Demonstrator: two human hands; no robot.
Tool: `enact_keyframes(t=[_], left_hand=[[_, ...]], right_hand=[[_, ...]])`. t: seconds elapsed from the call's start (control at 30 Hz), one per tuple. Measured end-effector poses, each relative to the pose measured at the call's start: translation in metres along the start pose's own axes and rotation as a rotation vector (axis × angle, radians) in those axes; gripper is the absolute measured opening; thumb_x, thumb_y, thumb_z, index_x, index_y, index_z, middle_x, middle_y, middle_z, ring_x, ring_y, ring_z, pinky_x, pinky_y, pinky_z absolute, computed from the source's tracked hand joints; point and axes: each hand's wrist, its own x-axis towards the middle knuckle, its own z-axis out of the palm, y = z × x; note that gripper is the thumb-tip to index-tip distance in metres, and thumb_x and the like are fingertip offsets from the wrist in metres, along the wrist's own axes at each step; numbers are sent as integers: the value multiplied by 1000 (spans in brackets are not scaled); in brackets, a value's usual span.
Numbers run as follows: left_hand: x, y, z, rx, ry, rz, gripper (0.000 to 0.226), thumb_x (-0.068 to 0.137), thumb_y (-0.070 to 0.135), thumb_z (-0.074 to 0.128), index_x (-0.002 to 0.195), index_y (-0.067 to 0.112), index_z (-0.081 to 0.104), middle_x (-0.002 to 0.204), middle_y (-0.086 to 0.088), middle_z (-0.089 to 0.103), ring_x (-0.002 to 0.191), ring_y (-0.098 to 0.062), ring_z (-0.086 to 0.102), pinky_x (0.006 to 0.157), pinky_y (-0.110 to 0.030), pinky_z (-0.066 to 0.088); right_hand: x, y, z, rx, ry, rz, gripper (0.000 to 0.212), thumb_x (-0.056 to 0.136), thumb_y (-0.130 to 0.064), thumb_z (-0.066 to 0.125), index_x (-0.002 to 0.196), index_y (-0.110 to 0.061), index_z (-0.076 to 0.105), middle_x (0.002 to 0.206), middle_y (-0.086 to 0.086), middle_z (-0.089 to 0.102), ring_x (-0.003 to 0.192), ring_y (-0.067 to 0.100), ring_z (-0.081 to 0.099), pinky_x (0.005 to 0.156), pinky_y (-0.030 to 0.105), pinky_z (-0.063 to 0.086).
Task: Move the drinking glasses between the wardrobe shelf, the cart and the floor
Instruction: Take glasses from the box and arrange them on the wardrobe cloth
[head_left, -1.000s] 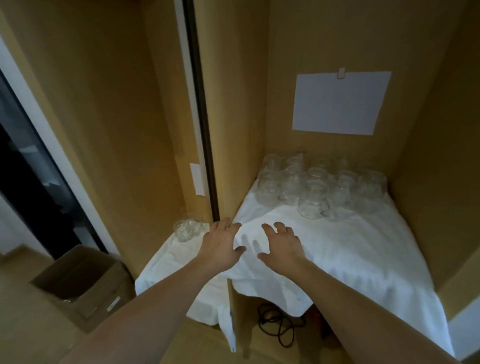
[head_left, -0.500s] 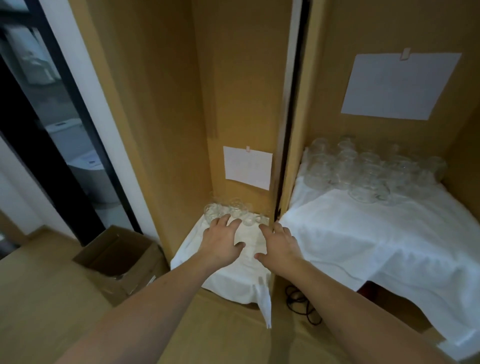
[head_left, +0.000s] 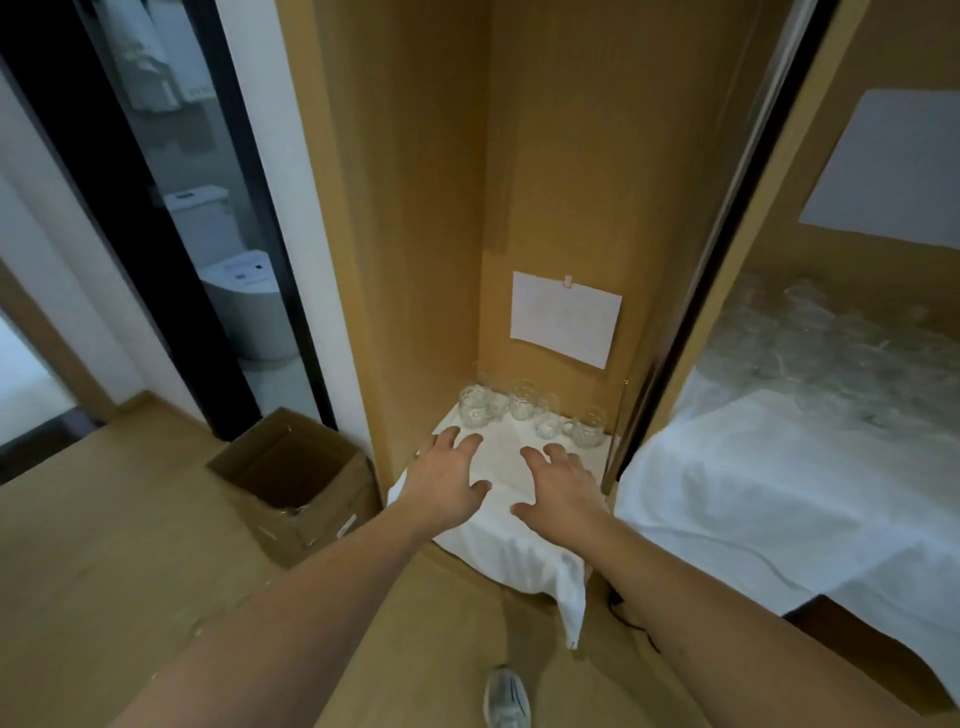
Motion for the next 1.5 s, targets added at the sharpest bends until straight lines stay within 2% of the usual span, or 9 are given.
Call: enact_keyframes(t=[0.1,0.33,0.47,0.8,1.17,1.37,1.5], left_hand=[[14,-20,-3,5,-2,-33,68,97,49,58,155,27,31,163,-8,29,147,-33,27,117,-50,30],[69,-56,-19,18,-12,-99,66,94,51,60,151,30,34,157,-3,36,142,-32,35,113,-49,36],[114,-65,-23,-17,-19,-134,65,93,54,59,149,33,34,159,-2,35,141,-32,36,113,-49,37],[214,-80,-14,-72,-61,-114,68,89,52,64,147,29,38,152,-3,42,132,-29,45,105,-42,43],[285,-95,13,-108,-171,-82,75,91,44,68,153,17,36,154,-9,40,137,-32,42,111,-36,36],[332,-113,12,-123,-222,-55,79,88,45,72,154,19,36,156,-9,39,141,-31,39,114,-39,37],[357,-128,11,-114,-237,-21,81,84,47,75,152,19,40,151,-8,44,136,-30,44,110,-39,40]], right_hand=[[25,-14,5,4,-10,-39,76,90,-51,66,152,-25,30,153,11,35,134,32,41,106,43,43],[94,-29,3,68,-22,-69,76,89,-51,66,151,-24,32,149,10,38,132,32,42,104,43,43],[137,-22,1,105,-51,-44,77,88,-50,67,151,-25,32,152,9,36,136,32,40,107,43,41],[235,-1,9,169,-116,4,74,87,-49,65,150,-26,34,146,8,42,133,31,43,105,41,43],[293,19,30,236,-199,131,75,87,-47,67,151,-23,34,145,11,43,135,33,42,108,42,42],[321,18,33,270,-145,233,78,85,-51,71,149,-21,39,136,11,49,127,31,51,102,39,47],[335,13,36,283,-162,332,80,88,-54,68,153,-24,32,145,9,41,134,30,44,107,39,42]])
